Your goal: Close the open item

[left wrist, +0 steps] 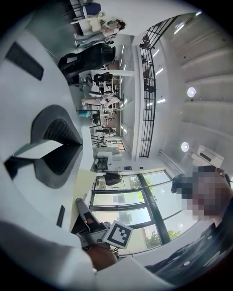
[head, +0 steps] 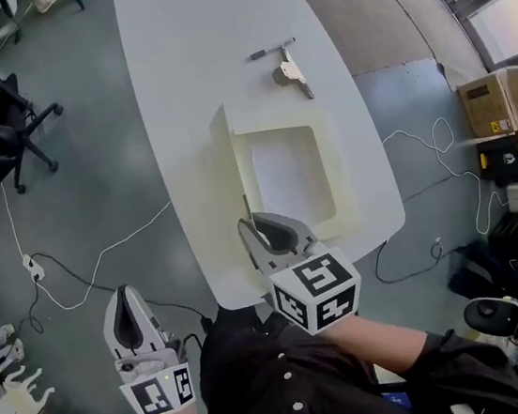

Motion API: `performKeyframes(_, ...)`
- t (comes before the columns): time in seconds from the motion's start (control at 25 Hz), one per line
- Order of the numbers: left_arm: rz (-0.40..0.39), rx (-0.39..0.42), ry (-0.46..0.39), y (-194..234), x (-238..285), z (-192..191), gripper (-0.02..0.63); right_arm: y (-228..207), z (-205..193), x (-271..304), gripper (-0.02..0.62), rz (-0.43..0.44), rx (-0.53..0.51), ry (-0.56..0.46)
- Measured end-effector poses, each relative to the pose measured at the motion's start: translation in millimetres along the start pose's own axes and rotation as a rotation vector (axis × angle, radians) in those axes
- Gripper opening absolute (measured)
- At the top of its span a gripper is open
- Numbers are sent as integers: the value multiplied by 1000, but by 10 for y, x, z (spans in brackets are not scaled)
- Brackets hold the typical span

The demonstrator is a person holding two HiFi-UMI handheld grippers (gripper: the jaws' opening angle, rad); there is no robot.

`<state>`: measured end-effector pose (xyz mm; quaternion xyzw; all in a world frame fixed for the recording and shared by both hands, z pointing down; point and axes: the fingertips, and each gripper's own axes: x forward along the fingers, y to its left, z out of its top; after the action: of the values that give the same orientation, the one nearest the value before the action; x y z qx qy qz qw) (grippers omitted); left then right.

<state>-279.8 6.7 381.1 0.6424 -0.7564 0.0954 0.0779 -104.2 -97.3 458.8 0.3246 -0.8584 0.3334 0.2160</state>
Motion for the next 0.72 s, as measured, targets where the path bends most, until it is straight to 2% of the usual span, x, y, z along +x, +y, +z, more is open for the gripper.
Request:
performKeyframes(0.16,-51,8,-1,-373,144,45,17,-440,37,-192,47,50,81,5)
performKeyframes(0.36,-128,28,1,-909,310,85,17,-1198,99,-443,35,73,198,-5)
performKeyframes(0.52,-179,41,13,-1289,394,76,17,-1762,-61,-564,35,87,261,8)
performKeyframes(0.72,-213,58,38,-1576,466,31,17,-2274,-265,-562,41,106,288,23)
